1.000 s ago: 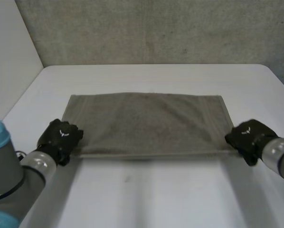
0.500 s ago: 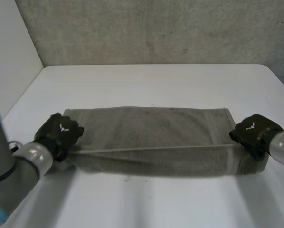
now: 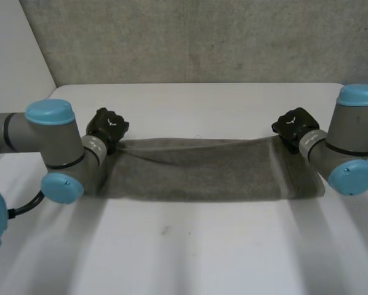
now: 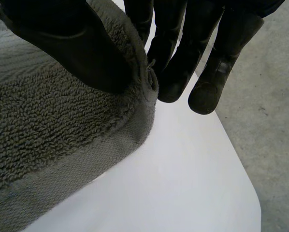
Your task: Fold the towel.
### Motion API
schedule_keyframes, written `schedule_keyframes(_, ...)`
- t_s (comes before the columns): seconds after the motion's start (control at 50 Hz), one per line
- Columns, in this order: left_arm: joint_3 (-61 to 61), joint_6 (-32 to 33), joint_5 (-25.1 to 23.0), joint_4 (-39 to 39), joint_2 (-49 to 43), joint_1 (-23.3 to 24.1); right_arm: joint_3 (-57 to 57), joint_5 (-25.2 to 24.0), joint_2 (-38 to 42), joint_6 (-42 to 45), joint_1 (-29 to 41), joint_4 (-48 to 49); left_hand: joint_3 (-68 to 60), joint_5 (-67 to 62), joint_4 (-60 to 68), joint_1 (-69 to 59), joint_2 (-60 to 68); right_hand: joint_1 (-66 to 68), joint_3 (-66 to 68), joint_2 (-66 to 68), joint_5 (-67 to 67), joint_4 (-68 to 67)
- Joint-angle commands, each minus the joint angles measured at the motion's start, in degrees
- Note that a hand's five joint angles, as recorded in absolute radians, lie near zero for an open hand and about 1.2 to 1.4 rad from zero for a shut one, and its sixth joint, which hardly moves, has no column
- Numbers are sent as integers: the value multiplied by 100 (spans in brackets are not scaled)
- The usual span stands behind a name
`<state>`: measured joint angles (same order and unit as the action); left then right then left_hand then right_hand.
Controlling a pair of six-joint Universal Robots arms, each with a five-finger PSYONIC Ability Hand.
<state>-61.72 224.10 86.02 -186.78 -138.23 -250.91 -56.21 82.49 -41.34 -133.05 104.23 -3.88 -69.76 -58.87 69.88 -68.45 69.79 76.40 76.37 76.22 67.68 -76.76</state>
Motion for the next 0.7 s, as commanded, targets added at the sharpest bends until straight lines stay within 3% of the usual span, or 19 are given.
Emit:
schedule_keyframes(0.02, 767, -7, 11, 10, -512, -2, 830, 241, 645, 51, 63, -16, -1024, -1113, 1012, -1155, 1021, 360, 363, 378, 232, -324)
schedule_keyframes(0.24, 1373, -7, 81, 98, -960, 7, 1534, 452, 1085, 78, 71, -52, -1024, -1113, 1012, -1155, 1021, 360, 363, 378, 232, -324)
schedule_keyframes(0.26, 1373, -15, 99, 98, -969, 16, 1603, 461, 1111, 60, 80, -60, 1255, 1167, -1268, 1124, -1258, -1416, -1413, -1398, -1544, 1452)
schedule_keyframes(0.28, 1373, -15, 99, 98, -969, 16, 1604, 461, 1111, 60, 80, -60, 1278, 1190, -1290, 1147, -1281, -1434, -1430, -1416, -1561, 1470)
schedule_keyframes(0.3, 1365, -24, 108, 98, -961, 42, 1621, 487, 1120, 69, 80, -60, 5976, 5887, -5988, 5845, -5979, -6640, -6637, -6622, -6768, 6676)
schedule_keyframes(0.34, 1347, -15, 99, 72, -952, 85, 1639, 522, 1120, 69, 89, -60, 5277, 5188, -5289, 5145, -5279, -6640, -6637, -6622, -6768, 6676)
schedule_keyframes(0.36, 1338, -24, 99, 63, -926, 129, 1656, 557, 1094, 60, 150, -52, 5976, 5887, -5988, 5845, -5979, -6640, -6637, -6622, -6768, 6676)
schedule_keyframes(0.44, 1329, -51, 116, 71, -820, 139, 1692, 584, 900, -98, 256, -43, 5976, 5887, -5988, 5845, -5979, -6640, -6637, -6622, -6768, 6676)
schedule_keyframes(0.6, 943, -446, 415, 98, -38, 130, 1061, 584, -416, -1468, 203, -8, 5976, 5887, -5988, 5845, -5979, -6640, -6637, -6622, -6768, 6676)
schedule_keyframes(0.7, 55, -991, 424, 45, 806, 95, 131, 557, -1207, -1610, 159, -25, 5976, 5887, -5988, 5845, -5979, -6640, -6637, -6622, -6768, 6676)
